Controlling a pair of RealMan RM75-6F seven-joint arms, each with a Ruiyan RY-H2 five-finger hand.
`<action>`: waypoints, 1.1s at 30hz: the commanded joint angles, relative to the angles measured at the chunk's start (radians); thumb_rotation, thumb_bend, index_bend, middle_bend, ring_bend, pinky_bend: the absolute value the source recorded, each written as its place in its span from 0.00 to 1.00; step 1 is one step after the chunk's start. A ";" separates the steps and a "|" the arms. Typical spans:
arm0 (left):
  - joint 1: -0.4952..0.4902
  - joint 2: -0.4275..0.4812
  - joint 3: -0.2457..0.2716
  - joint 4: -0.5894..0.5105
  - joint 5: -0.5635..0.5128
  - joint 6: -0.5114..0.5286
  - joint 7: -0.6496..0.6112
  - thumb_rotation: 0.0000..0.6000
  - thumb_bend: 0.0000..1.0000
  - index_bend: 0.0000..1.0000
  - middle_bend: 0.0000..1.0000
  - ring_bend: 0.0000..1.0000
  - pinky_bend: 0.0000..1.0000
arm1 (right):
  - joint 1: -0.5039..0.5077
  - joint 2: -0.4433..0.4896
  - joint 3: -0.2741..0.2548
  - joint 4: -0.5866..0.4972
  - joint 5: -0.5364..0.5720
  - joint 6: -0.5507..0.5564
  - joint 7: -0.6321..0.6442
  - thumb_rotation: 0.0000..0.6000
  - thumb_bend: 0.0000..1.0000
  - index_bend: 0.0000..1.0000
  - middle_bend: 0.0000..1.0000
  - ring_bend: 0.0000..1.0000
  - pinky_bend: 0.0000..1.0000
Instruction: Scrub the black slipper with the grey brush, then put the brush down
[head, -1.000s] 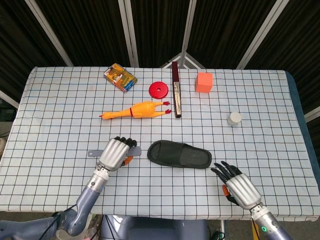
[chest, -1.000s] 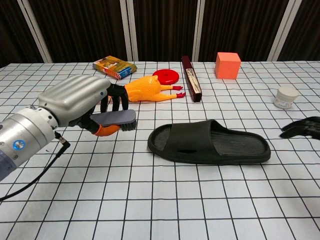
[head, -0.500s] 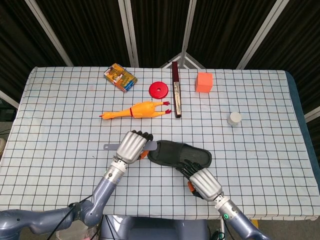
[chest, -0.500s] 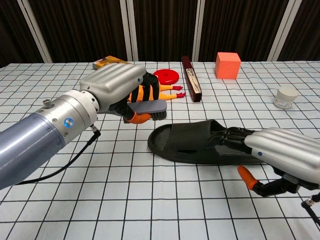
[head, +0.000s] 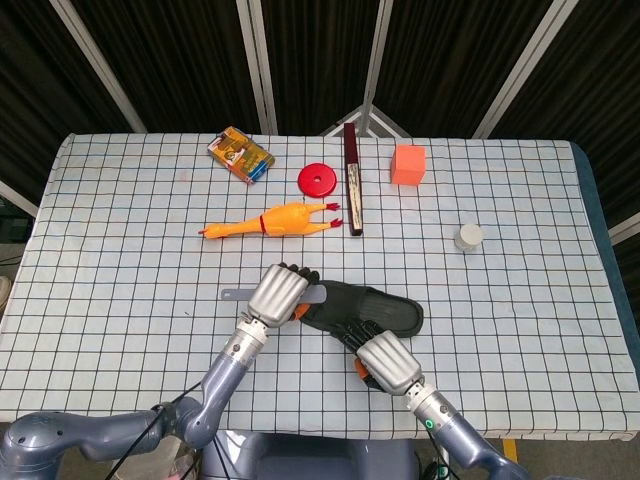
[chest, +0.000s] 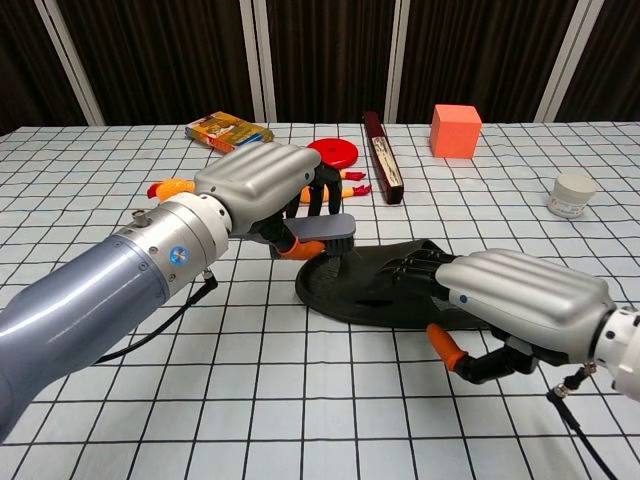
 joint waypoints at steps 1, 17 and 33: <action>-0.007 -0.005 0.001 0.008 -0.004 0.000 -0.003 1.00 0.58 0.61 0.64 0.58 0.57 | 0.010 -0.009 0.005 0.001 0.012 -0.003 -0.017 1.00 0.77 0.16 0.12 0.08 0.21; -0.039 -0.021 0.020 0.058 -0.018 0.005 -0.012 1.00 0.58 0.61 0.64 0.58 0.57 | 0.052 -0.058 -0.010 0.134 0.095 -0.056 0.011 1.00 0.77 0.14 0.12 0.08 0.21; -0.114 -0.121 0.030 0.172 -0.012 -0.036 -0.053 1.00 0.59 0.62 0.65 0.58 0.57 | 0.057 -0.037 -0.039 0.098 0.077 -0.015 0.011 1.00 0.77 0.12 0.12 0.08 0.21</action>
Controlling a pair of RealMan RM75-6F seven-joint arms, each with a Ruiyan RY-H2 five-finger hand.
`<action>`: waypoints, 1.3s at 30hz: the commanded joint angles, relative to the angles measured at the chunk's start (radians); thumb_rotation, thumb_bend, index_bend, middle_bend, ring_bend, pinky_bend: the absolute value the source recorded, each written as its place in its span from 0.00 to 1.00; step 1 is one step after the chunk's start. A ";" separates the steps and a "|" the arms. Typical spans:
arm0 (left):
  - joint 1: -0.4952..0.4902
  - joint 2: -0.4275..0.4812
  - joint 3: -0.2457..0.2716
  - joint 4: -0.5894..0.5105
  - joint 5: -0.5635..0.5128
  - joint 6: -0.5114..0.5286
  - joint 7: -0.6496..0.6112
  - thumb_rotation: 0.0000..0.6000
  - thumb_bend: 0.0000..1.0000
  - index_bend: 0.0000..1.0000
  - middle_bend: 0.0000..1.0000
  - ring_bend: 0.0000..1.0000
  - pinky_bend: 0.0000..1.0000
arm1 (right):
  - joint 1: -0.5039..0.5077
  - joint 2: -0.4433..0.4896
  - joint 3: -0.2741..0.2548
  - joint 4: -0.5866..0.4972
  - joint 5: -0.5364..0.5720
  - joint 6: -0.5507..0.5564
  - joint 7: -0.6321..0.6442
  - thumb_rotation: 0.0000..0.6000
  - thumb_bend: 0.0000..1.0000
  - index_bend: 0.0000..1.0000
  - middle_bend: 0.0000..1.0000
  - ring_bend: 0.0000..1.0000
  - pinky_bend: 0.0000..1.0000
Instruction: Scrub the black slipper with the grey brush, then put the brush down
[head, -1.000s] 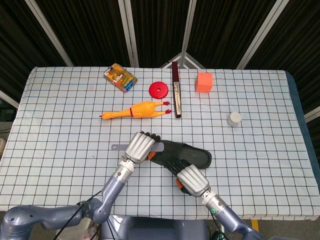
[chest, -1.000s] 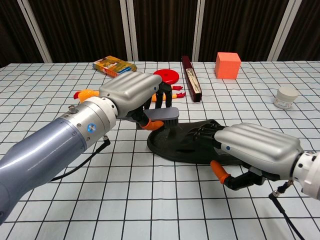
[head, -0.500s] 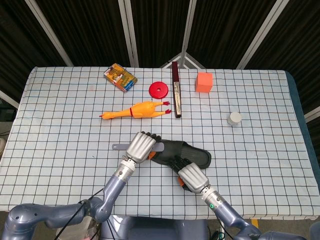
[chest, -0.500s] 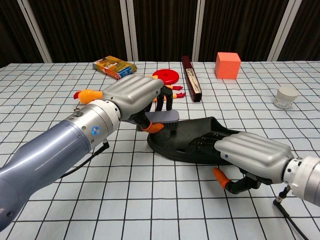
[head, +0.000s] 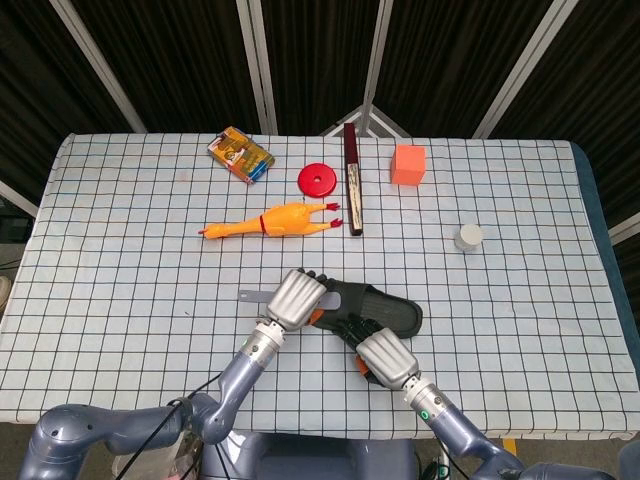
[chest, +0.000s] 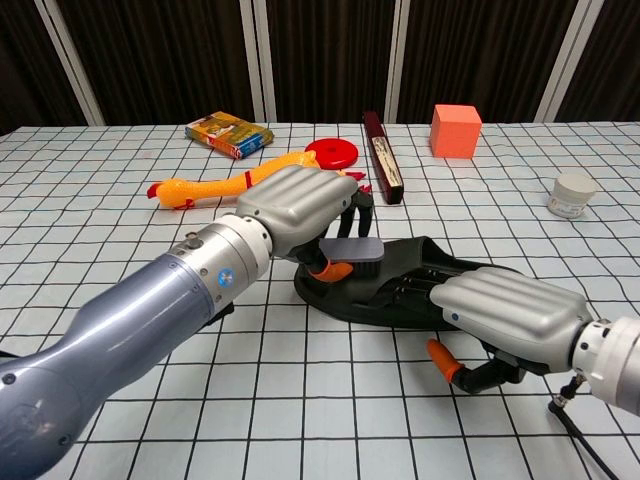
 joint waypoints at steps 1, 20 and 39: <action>-0.020 -0.031 0.001 0.026 0.007 -0.004 -0.017 1.00 0.58 0.62 0.65 0.58 0.57 | -0.001 0.005 -0.003 -0.008 0.007 0.005 -0.004 1.00 0.77 0.12 0.12 0.08 0.21; -0.063 -0.111 0.009 0.087 0.099 0.069 -0.137 1.00 0.60 0.61 0.65 0.58 0.57 | 0.004 0.029 -0.028 -0.048 0.008 0.029 -0.020 1.00 0.76 0.12 0.12 0.08 0.21; 0.009 0.038 -0.007 -0.110 -0.092 0.044 0.173 1.00 0.60 0.62 0.65 0.58 0.57 | 0.002 0.038 -0.051 -0.084 0.002 0.056 -0.037 1.00 0.77 0.12 0.12 0.08 0.21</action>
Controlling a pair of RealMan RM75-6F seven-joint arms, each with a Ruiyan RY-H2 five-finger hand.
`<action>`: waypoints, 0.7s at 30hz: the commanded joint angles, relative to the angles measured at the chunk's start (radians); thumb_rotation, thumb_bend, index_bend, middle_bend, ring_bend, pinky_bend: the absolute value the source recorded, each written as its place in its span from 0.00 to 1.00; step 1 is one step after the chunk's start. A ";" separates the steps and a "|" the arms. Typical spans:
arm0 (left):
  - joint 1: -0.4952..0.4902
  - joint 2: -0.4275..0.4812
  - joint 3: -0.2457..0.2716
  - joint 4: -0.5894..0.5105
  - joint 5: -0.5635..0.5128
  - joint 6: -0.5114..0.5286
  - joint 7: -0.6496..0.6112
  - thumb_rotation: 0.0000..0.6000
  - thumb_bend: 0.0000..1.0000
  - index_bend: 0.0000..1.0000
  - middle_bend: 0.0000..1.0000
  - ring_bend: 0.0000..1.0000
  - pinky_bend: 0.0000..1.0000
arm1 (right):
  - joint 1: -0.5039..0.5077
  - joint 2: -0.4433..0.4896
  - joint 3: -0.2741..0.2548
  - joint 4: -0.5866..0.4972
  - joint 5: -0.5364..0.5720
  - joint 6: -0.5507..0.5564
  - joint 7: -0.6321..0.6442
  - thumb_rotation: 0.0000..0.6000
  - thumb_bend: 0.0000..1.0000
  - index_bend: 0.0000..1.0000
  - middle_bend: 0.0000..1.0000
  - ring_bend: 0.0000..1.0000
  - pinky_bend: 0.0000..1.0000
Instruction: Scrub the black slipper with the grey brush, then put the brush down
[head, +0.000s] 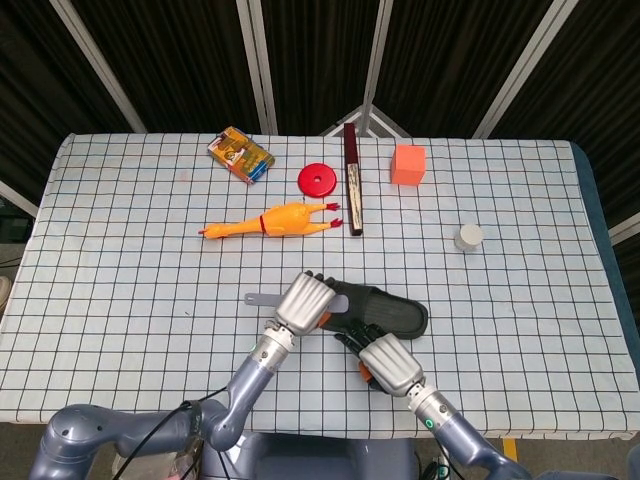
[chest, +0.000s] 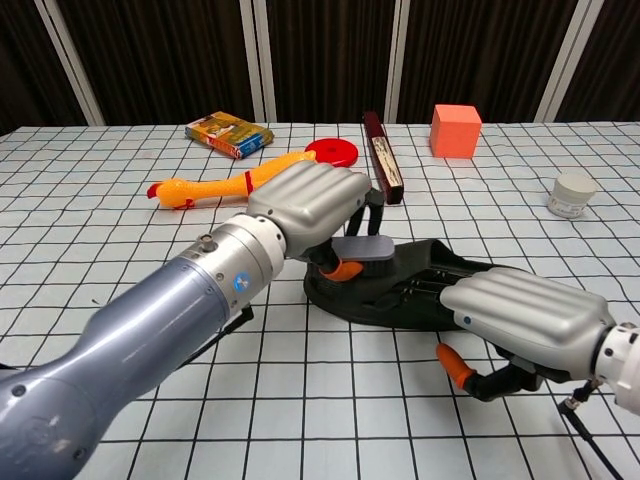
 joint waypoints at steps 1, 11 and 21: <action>0.019 0.044 -0.001 -0.056 -0.042 -0.002 0.054 1.00 0.60 0.62 0.65 0.58 0.57 | 0.000 -0.002 -0.003 -0.003 -0.004 0.003 -0.003 1.00 0.77 0.12 0.12 0.08 0.21; -0.002 0.032 -0.005 -0.061 -0.049 -0.022 0.009 1.00 0.60 0.62 0.65 0.58 0.57 | 0.005 -0.007 -0.004 -0.005 0.002 0.005 -0.005 1.00 0.76 0.12 0.12 0.08 0.21; -0.049 -0.052 0.008 0.058 0.095 0.004 -0.217 1.00 0.60 0.62 0.65 0.58 0.57 | 0.011 -0.004 -0.004 -0.009 0.009 0.002 -0.009 1.00 0.77 0.12 0.12 0.08 0.21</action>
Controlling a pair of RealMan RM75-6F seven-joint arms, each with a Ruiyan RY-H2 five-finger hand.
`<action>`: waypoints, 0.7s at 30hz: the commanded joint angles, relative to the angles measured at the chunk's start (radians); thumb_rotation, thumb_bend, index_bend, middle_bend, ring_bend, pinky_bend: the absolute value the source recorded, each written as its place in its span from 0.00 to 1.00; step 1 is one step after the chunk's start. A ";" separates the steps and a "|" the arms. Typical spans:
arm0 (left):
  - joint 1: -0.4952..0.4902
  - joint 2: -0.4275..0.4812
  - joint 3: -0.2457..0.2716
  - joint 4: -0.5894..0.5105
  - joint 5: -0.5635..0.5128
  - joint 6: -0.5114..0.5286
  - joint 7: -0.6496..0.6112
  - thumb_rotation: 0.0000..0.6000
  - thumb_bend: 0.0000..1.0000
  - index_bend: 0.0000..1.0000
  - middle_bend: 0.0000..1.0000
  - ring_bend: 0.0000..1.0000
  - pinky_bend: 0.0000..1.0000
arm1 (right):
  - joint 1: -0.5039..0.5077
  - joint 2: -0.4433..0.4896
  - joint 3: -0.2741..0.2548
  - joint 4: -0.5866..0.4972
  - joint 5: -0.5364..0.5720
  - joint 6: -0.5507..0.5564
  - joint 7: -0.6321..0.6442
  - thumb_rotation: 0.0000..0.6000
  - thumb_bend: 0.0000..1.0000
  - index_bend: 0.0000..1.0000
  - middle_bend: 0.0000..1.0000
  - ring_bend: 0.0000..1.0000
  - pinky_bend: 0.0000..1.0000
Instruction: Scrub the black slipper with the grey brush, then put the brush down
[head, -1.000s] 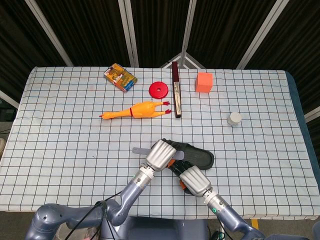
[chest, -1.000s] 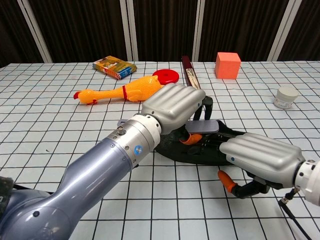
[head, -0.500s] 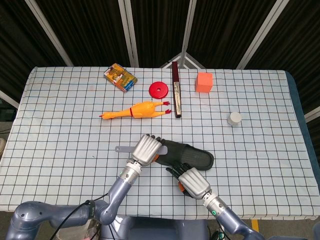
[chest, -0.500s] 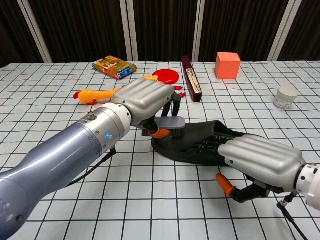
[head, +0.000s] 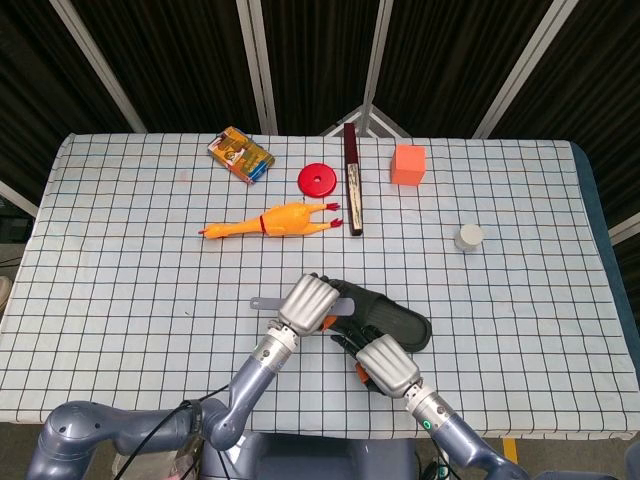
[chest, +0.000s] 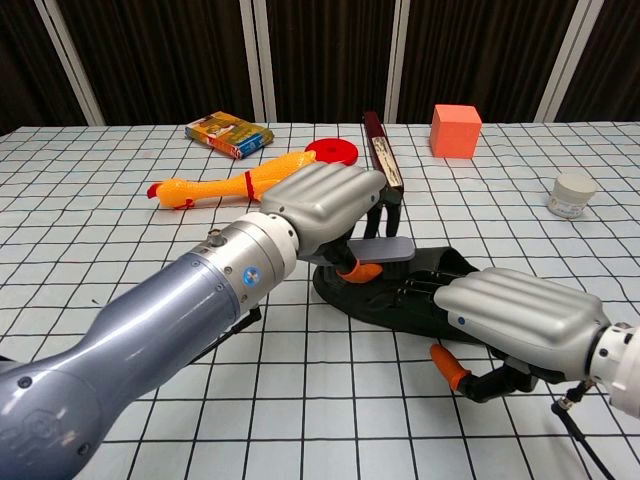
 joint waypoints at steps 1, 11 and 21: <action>-0.022 -0.041 0.013 0.059 0.075 0.030 -0.088 1.00 0.60 0.62 0.65 0.58 0.57 | 0.001 0.000 -0.001 0.000 0.002 0.001 -0.003 1.00 0.77 0.12 0.12 0.08 0.21; -0.031 -0.057 0.019 0.095 0.075 0.019 -0.083 1.00 0.60 0.62 0.65 0.58 0.57 | 0.002 -0.008 -0.003 0.013 0.014 0.000 0.000 1.00 0.77 0.12 0.12 0.08 0.21; 0.012 0.031 0.026 0.026 0.027 0.025 0.011 1.00 0.60 0.63 0.66 0.59 0.57 | 0.001 -0.006 -0.011 0.001 0.009 0.009 -0.009 1.00 0.77 0.12 0.12 0.08 0.21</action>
